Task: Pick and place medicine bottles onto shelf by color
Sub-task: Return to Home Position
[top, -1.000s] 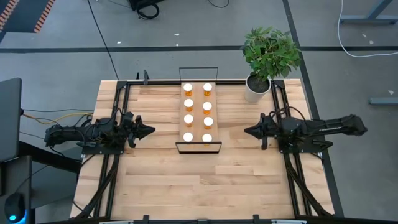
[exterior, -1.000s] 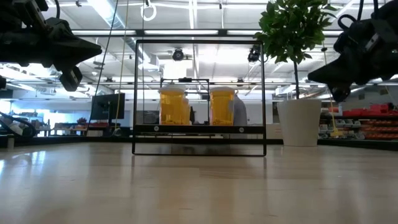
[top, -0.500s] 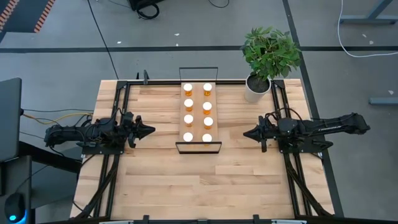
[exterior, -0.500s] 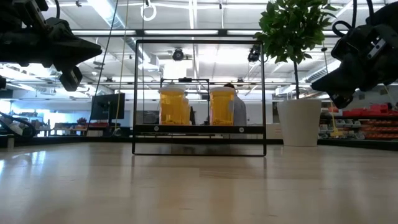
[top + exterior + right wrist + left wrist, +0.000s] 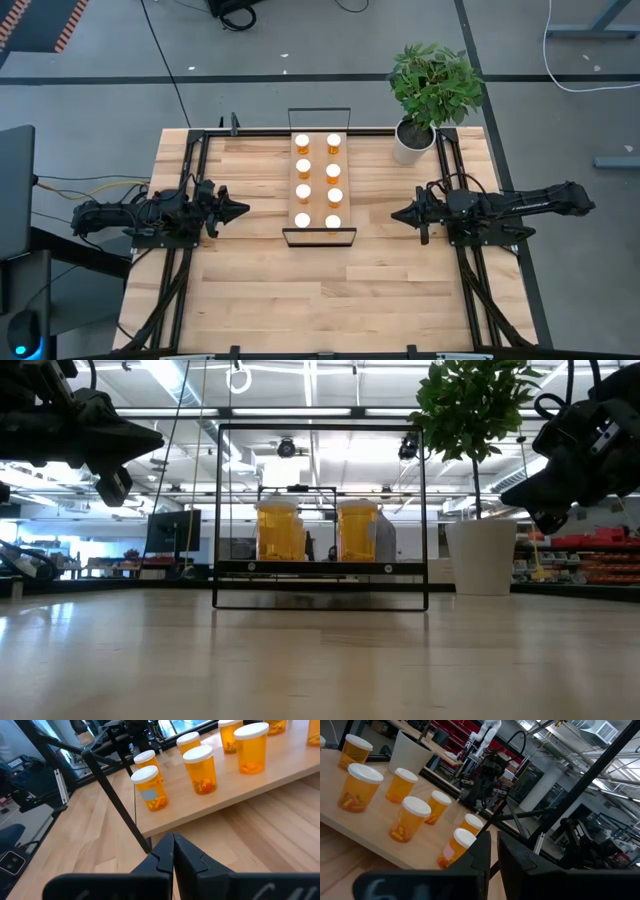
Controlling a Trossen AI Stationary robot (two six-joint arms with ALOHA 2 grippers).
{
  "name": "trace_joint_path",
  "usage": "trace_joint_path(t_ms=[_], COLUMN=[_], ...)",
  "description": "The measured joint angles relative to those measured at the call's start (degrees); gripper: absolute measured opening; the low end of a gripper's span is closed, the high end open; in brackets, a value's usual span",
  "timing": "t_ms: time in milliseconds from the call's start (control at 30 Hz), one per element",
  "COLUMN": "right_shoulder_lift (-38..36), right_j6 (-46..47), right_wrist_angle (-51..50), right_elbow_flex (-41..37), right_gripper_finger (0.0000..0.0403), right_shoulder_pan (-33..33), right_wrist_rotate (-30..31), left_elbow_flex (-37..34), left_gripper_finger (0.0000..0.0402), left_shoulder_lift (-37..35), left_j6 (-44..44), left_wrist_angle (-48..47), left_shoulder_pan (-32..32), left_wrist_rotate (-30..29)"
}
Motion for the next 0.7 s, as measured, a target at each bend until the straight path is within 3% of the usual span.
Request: trace_joint_path(t_ms=[700], right_shoulder_lift=[0.00], right_j6=[0.00], right_wrist_angle=[0.04], right_elbow_flex=[0.00], right_gripper_finger=[0.0010], right_shoulder_pan=[0.00], right_wrist_rotate=[0.02], left_elbow_flex=[0.00], left_gripper_finger=[0.0040], left_shoulder_lift=[-0.01], left_j6=[0.01], left_wrist_angle=[0.00], left_shoulder_pan=[0.02], left_wrist_rotate=[-0.02])
